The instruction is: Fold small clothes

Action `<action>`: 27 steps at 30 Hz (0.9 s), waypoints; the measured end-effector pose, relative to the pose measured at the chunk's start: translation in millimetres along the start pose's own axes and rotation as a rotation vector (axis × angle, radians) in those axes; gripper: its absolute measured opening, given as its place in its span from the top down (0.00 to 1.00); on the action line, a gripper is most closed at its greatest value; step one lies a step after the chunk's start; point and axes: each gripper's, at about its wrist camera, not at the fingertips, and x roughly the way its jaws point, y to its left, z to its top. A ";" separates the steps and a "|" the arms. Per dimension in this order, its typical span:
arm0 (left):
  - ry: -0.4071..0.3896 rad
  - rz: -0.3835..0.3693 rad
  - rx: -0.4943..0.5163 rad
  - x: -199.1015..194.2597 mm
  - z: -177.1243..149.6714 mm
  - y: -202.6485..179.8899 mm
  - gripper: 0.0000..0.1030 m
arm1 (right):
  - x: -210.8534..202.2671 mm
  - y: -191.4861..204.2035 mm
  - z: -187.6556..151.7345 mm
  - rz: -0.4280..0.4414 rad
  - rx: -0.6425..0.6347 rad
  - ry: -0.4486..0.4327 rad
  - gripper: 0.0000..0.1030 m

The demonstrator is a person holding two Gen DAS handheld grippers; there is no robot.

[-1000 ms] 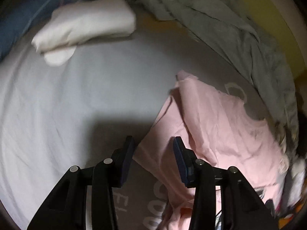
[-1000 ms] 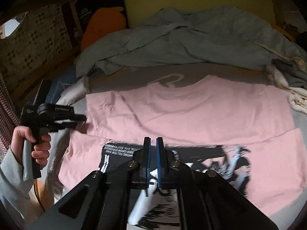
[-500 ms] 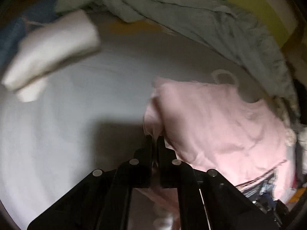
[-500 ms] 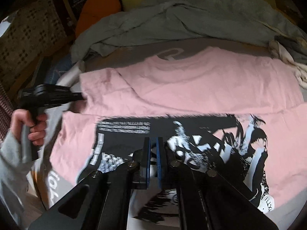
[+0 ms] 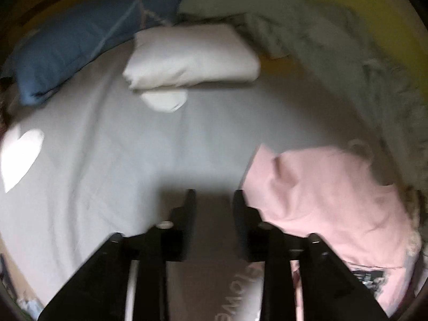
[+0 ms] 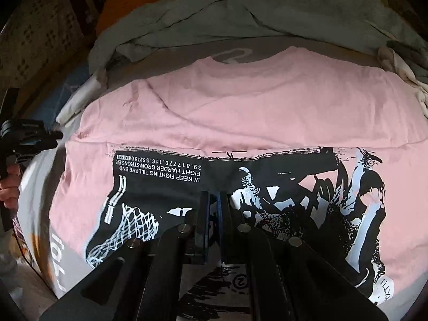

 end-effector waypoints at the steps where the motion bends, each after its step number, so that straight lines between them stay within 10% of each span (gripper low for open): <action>1: 0.015 -0.046 0.007 -1.6 -0.2 1.8 0.65 | -2.1 2.1 0.6 0.002 -0.002 -0.008 0.95; 10: 0.136 -0.339 -0.183 8.3 -49.6 20.0 0.67 | -23.1 31.1 -3.2 0.115 -0.057 -0.050 0.95; 15: 0.147 -0.289 -0.147 19.3 -45.2 8.1 0.69 | -31.3 29.6 -17.9 0.130 -0.012 -0.041 0.95; 17: 0.189 -0.336 -0.155 21.4 -57.2 9.3 0.97 | -33.8 26.1 -23.8 0.130 -0.002 -0.038 0.95; 22: 0.031 -0.220 -0.120 -19.6 -79.1 19.8 0.97 | -35.3 9.0 -30.8 0.125 0.021 -0.008 0.95; 27: 0.082 -0.097 -0.057 -8.6 -96.3 12.4 0.92 | -40.4 5.9 -32.8 0.103 0.004 -0.009 0.95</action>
